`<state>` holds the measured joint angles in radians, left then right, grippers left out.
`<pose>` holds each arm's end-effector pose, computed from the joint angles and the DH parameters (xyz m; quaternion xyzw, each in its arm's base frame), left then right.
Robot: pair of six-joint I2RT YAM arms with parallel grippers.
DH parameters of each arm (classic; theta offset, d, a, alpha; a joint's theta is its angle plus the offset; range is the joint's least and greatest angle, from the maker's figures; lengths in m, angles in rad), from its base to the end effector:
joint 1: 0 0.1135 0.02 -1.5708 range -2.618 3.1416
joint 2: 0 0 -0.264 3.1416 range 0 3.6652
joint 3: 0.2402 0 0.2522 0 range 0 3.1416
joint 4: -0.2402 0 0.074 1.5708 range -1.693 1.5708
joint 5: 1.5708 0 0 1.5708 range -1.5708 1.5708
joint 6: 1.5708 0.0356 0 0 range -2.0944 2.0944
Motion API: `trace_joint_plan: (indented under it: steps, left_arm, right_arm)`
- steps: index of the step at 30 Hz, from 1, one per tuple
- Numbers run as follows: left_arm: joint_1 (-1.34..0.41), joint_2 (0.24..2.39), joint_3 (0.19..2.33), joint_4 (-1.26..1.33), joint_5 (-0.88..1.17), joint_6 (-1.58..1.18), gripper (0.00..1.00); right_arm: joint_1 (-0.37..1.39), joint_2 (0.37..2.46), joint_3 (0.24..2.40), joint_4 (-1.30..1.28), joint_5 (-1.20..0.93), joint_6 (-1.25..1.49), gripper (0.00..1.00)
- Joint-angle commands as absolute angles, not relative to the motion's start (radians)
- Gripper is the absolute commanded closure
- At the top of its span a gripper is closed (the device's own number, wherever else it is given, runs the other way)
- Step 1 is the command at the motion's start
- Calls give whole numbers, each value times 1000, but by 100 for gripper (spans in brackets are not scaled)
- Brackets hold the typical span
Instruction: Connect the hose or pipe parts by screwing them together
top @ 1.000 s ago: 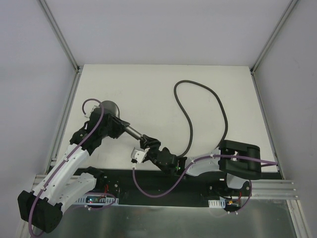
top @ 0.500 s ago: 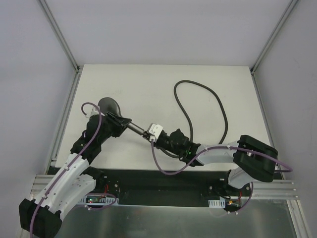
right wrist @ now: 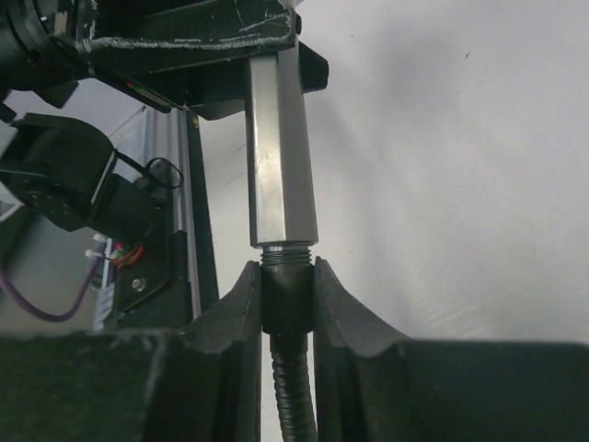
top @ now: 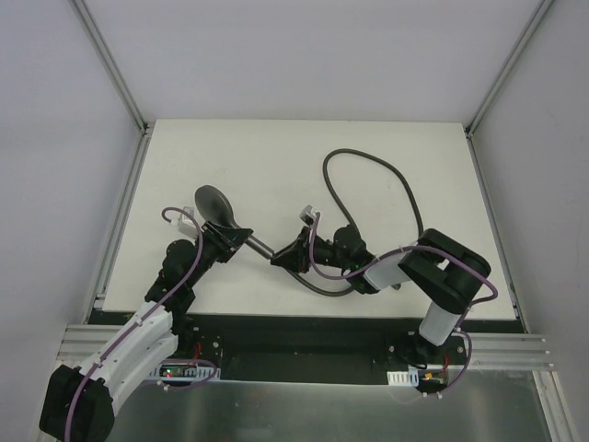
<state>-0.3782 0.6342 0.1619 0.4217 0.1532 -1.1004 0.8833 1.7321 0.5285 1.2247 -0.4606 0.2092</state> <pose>0.1484 -0.0648 0.2064 -0.2060 0.6947 -0.5038 0.4703 0.1859 0.2513 0.1692 -0.3792 0.5889 0.4978 0.5115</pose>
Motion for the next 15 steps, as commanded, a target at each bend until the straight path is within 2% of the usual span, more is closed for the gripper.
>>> trace_joint_plan:
  steps: [1,2,3,5,6,7,9,10,12,13,15]
  left_arm:
    - [-390,623,166,589,210,-1023,100]
    - [-390,626,193,560,193,-1026,100]
    - [-390,632,213,466,181,-1028,100]
    - [-390,643,283,370,131,-1031,100]
    - [-390,646,308,250,108,-1054,100]
    - [-388,647,330,201,89,-1063,100]
    - [-390,652,382,103,46,-1084,100]
    - [-390,653,396,72,34,-1094,100]
    - [-390,663,442,16,12,-1126,100]
    - [-390,669,460,-50,9,-1134,100]
    - [-390,699,523,-116,6,-1147,100]
  right_arm:
    - [848,1729,552,1528,-459,377,75]
    - [848,1720,548,1523,-456,370,66]
    - [848,1712,542,1513,-443,338,50]
    - [850,1672,520,1436,-423,289,36]
    - [854,1652,512,1396,-393,214,18]
    - [864,1632,496,1312,-362,171,12]
    - [913,1553,486,1214,-257,47,6]
    - [939,1525,489,1084,-214,-97,5]
    - [1047,1454,528,894,-40,-252,4]
    - [1092,1442,544,858,44,-422,4]
    - [1192,1431,577,813,205,-538,5]
